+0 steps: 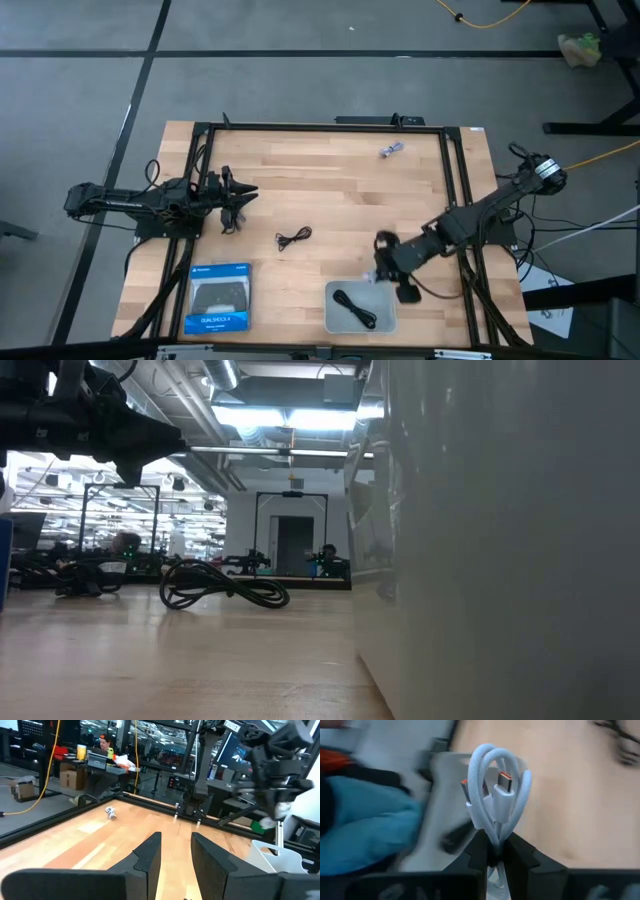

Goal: Pick and place USB-C Cables
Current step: Put the white USB cable into the white bin, then put the purple USB cable into the white bin

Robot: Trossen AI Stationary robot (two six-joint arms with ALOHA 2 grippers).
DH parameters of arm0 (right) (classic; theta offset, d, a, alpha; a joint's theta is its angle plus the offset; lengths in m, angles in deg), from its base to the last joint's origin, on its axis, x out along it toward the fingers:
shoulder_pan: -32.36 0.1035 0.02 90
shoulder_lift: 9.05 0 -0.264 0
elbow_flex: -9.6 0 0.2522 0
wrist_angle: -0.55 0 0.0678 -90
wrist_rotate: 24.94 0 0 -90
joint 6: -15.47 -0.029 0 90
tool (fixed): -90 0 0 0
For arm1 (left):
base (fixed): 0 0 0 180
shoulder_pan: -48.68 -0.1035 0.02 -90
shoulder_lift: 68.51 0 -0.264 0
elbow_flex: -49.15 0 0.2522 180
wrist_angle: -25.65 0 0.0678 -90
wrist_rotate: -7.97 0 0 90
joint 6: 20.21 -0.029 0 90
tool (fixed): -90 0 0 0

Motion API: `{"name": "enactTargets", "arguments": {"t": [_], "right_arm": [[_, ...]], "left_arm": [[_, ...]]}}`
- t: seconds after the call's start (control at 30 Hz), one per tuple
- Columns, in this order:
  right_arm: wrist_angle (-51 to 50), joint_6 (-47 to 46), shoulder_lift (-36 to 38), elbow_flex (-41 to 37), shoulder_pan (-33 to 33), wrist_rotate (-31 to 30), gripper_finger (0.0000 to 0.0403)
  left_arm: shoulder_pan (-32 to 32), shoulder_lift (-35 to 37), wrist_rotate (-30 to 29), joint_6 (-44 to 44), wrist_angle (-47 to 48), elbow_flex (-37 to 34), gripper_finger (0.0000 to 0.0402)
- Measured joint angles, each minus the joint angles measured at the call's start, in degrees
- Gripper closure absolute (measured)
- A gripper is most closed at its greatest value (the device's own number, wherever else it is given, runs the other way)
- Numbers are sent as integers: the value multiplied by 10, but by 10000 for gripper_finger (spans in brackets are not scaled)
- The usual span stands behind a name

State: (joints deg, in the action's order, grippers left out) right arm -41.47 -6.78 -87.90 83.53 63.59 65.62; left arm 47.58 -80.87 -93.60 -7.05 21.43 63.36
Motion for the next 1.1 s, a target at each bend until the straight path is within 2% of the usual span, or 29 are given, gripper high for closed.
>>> {"name": "enactTargets", "arguments": {"t": [0.23, 0.53, 0.63, 0.73, 0.77, 0.83, 0.9, 1.03, 1.1], "right_arm": [[95, -32, -47, 0, 36, 12, 359], [96, -45, -82, -1, 35, 28, 199], [90, -43, -75, -1, 25, 27, 175], [40, -15, -65, 17, 7, 4, 172], [13, 3, -62, 28, -1, -25, 173], [-49, 43, -57, 52, -15, -121, 179], [-108, 76, -57, 75, -26, -256, 184], [-182, 115, -57, 103, -52, -565, 191], [-215, 147, -57, 110, -69, -693, 191]], "left_arm": [[0, 0, 0, 0, 0, 0, 302], [0, 0, 0, 2, 0, 0, 302], [0, 0, 0, 2, 0, 0, 302], [0, 0, 0, 2, 0, 0, 302], [0, 0, 0, 2, 0, 0, 302], [0, 0, 0, 2, 0, 0, 302], [0, 0, 0, 2, 0, 0, 302], [0, 0, 0, 1, 0, 0, 302], [0, 0, -1, 0, 0, 0, 302]]}}
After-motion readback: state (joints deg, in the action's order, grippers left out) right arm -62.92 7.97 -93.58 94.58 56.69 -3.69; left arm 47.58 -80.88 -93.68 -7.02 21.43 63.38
